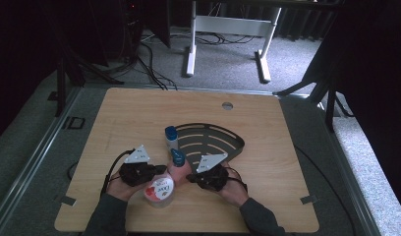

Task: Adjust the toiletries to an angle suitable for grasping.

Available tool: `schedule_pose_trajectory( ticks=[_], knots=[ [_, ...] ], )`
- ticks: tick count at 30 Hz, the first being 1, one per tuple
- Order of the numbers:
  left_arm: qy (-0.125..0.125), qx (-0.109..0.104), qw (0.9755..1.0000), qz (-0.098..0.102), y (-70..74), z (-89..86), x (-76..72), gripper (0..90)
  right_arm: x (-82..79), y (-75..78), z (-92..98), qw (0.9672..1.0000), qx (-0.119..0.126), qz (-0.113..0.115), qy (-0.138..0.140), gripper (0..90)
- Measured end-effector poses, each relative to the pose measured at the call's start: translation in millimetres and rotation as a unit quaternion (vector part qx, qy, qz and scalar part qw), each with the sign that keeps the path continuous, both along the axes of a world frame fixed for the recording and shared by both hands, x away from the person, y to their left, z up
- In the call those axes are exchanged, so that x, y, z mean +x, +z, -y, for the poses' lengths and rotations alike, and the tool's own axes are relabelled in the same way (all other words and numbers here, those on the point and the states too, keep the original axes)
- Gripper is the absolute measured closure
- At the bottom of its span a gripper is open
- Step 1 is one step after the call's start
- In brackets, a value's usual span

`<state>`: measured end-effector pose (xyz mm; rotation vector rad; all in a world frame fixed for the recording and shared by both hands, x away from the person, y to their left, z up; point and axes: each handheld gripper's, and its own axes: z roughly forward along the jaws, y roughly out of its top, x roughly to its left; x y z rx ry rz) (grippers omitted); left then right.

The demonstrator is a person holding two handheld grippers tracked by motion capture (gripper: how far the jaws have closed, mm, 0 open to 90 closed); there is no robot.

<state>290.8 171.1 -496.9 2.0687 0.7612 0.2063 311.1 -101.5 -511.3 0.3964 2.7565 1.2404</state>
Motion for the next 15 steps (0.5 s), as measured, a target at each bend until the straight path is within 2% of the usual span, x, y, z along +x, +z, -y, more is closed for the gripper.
schedule_pose_trajectory(
  ticks=[15],
  knots=[
    [0.001,0.001,1.0000,0.000,-0.1,-1.4,0.7,89.8,12.7,0.3,-18.9,1.0000,-0.002,0.004,-0.001,90.0]
  ],
)
